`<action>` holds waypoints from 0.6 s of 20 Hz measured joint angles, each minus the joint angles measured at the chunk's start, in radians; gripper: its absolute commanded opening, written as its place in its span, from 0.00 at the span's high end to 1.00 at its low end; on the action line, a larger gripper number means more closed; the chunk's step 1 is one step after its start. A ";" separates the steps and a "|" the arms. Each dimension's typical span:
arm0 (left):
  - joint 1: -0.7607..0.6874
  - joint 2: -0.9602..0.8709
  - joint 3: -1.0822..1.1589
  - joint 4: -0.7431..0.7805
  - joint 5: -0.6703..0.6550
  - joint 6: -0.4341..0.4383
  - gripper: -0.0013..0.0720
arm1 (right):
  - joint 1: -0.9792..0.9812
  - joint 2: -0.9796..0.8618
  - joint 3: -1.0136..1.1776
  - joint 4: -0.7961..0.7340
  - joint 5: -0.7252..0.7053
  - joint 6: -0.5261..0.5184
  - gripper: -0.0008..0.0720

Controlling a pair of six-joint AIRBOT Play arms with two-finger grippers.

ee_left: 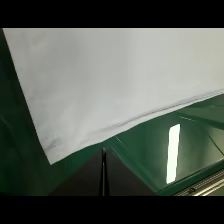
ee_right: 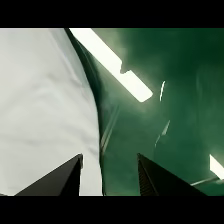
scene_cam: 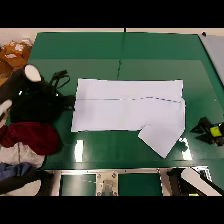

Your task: Fold the shirts.

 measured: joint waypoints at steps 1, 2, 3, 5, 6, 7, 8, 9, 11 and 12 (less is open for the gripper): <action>-0.002 0.068 -0.072 0.000 0.037 -0.009 0.94 | 0.000 0.015 -0.054 0.025 -0.011 0.004 0.43; -0.003 0.131 -0.137 0.001 0.071 -0.021 0.94 | 0.006 0.026 -0.109 0.056 -0.028 0.005 0.43; -0.004 0.181 -0.186 0.002 0.092 -0.035 0.94 | 0.017 0.034 -0.159 0.086 -0.051 0.005 0.43; -0.006 0.256 -0.255 0.001 0.125 -0.058 0.74 | 0.051 0.044 -0.237 0.146 -0.108 -0.001 0.43; -0.006 0.279 -0.279 0.000 0.142 -0.070 0.24 | 0.071 0.049 -0.262 0.179 -0.127 -0.008 0.43; -0.006 0.294 -0.295 -0.002 0.157 -0.082 0.02 | 0.092 0.053 -0.284 0.211 -0.157 -0.022 0.44; -0.007 0.307 -0.309 -0.006 0.174 -0.100 0.03 | 0.109 0.053 -0.298 0.241 -0.190 -0.035 0.46; -0.007 0.315 -0.322 -0.014 0.193 -0.113 0.03 | 0.124 0.054 -0.307 0.269 -0.225 -0.056 0.51; -0.017 0.325 -0.354 -0.045 0.224 -0.136 0.03 | 0.139 0.053 -0.309 0.296 -0.270 -0.087 0.51; -0.032 0.328 -0.381 -0.064 0.243 -0.154 0.03 | 0.145 0.053 -0.304 0.304 -0.288 -0.098 0.51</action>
